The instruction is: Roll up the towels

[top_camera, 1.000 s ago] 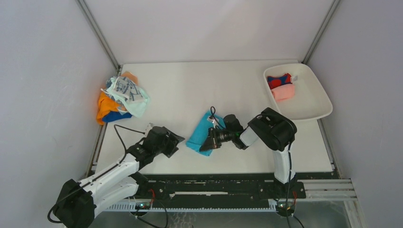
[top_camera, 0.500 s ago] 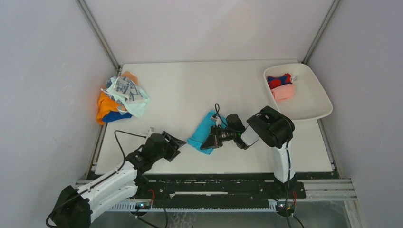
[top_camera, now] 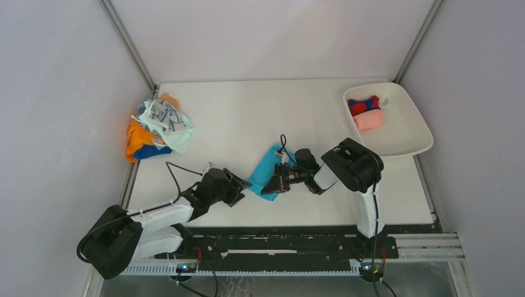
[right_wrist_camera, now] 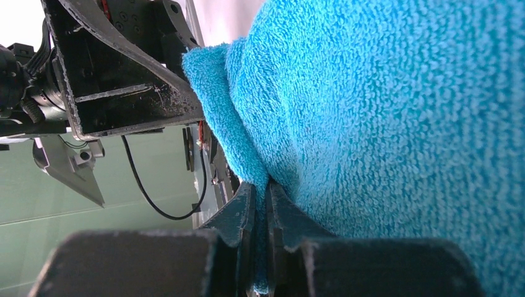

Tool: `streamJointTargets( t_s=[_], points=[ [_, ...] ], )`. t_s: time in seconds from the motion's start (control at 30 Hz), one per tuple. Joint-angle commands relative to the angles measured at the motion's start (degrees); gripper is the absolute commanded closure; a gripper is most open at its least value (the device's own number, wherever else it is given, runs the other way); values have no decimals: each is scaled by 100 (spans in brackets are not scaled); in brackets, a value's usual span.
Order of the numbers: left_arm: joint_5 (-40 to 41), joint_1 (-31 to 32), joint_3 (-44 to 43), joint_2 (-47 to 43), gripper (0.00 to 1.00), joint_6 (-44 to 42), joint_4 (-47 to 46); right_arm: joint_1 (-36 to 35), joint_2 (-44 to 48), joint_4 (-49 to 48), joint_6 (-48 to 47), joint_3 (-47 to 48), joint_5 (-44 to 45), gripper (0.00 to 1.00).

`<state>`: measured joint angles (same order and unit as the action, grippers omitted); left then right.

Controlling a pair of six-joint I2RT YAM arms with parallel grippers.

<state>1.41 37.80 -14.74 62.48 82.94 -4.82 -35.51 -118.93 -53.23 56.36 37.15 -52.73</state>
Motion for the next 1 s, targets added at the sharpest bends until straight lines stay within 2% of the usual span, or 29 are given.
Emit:
streamJointTargets(
  t_s=[0.0,0.33,0.6,0.77,0.9,0.97],
  points=[
    [-3,34,-242,342,39,-21,-330,61,-269,340,-204,-111,236,100],
    [-4,118,-540,1205,50,-52,-232,-3,-127,419,-320,-111,277,100],
    [-133,218,-722,1900,57,-16,-82,-124,490,1111,-1074,-61,490,98],
    [-14,228,-725,1734,76,38,352,-224,1333,2044,-1813,-9,841,90],
    [235,228,-919,1300,84,-143,1120,-519,2249,3711,-2965,250,1704,77],
    [358,228,-1064,1105,85,-248,1488,-775,2639,4382,-3507,423,2257,68]
  ],
)
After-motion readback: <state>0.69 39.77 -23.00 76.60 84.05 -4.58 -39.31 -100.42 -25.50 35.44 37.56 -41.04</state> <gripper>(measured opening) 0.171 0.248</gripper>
